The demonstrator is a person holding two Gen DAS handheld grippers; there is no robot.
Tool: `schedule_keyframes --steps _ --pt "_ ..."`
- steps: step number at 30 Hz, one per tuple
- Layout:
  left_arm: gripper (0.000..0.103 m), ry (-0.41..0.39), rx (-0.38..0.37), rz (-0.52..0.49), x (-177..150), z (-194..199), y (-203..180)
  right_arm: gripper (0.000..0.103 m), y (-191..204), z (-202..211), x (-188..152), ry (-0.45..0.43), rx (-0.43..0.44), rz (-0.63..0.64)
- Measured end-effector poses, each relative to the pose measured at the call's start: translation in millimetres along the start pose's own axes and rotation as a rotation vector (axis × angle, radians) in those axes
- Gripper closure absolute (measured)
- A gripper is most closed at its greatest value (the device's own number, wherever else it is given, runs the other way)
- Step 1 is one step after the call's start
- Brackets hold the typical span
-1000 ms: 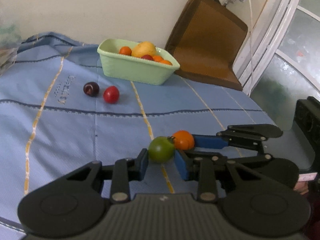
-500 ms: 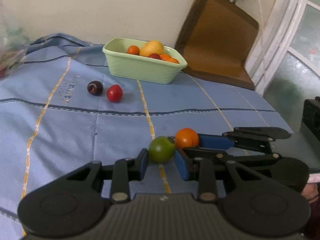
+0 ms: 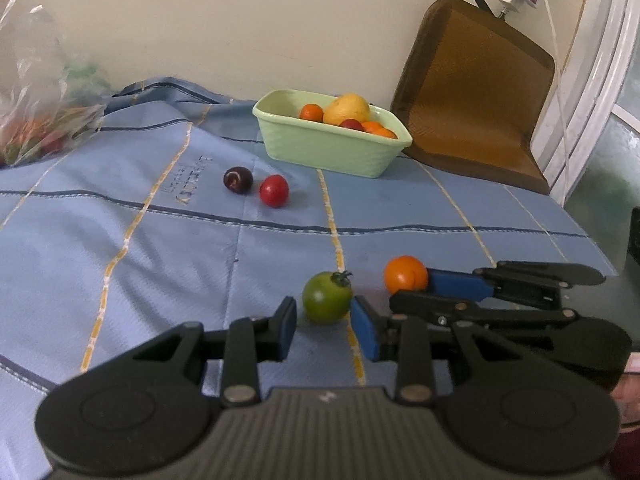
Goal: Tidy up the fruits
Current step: 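Hold the green tomato and orange tomato in both tools above the cloth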
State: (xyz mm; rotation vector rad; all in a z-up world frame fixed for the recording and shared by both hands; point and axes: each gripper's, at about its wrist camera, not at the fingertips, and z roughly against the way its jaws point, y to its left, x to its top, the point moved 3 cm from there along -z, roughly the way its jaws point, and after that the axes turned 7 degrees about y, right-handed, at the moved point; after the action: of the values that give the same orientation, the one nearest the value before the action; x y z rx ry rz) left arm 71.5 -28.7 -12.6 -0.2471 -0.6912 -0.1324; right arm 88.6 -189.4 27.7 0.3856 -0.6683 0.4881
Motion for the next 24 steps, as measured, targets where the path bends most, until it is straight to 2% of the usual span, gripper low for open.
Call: schedule_keyframes --steps 24 --pt "0.069 0.012 -0.001 0.004 -2.9 -2.7 -1.1 0.073 7.7 3.2 -2.8 -0.001 0.031 0.019"
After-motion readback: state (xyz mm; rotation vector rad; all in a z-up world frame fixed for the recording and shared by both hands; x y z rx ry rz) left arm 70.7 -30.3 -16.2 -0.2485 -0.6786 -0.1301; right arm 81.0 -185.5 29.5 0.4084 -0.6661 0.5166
